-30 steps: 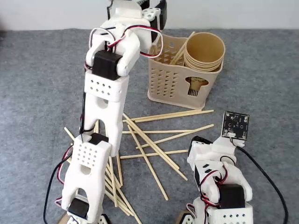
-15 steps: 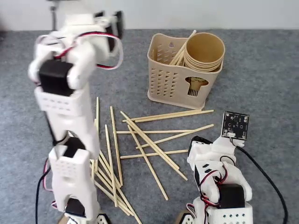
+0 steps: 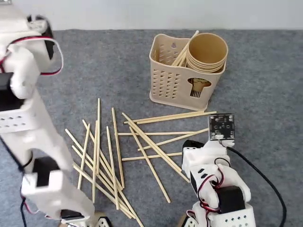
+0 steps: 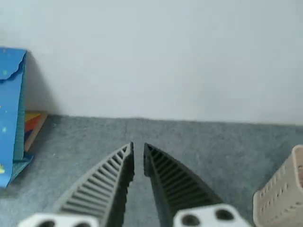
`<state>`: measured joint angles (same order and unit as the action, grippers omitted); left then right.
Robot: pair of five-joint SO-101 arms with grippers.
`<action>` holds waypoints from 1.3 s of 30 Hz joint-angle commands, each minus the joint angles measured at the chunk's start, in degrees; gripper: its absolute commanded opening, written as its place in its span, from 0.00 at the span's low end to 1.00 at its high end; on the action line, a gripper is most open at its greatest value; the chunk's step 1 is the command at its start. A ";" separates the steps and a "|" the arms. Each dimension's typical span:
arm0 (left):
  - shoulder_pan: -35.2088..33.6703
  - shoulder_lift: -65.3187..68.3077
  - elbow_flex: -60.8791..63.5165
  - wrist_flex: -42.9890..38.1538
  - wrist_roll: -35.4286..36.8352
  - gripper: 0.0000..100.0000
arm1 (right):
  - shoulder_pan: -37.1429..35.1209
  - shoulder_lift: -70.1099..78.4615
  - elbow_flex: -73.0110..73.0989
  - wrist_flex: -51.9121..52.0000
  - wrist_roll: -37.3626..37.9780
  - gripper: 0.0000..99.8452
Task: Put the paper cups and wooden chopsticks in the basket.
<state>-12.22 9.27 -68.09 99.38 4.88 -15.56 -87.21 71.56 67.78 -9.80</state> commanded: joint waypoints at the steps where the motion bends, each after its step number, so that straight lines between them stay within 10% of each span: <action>1: -1.93 -10.55 20.18 1.14 -2.90 0.02 | -1.98 0.04 -0.79 -1.54 2.90 0.01; 20: -1.76 -57.32 96.57 -20.22 -2.99 0.02 | -5.41 2.42 -5.71 -1.80 9.58 0.01; 39: -2.11 -82.02 135.69 -33.14 -2.73 0.02 | -10.77 53.85 -28.92 -7.25 9.85 0.09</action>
<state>-14.07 -69.32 65.54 68.18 2.86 -24.00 -38.68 46.77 62.77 -0.92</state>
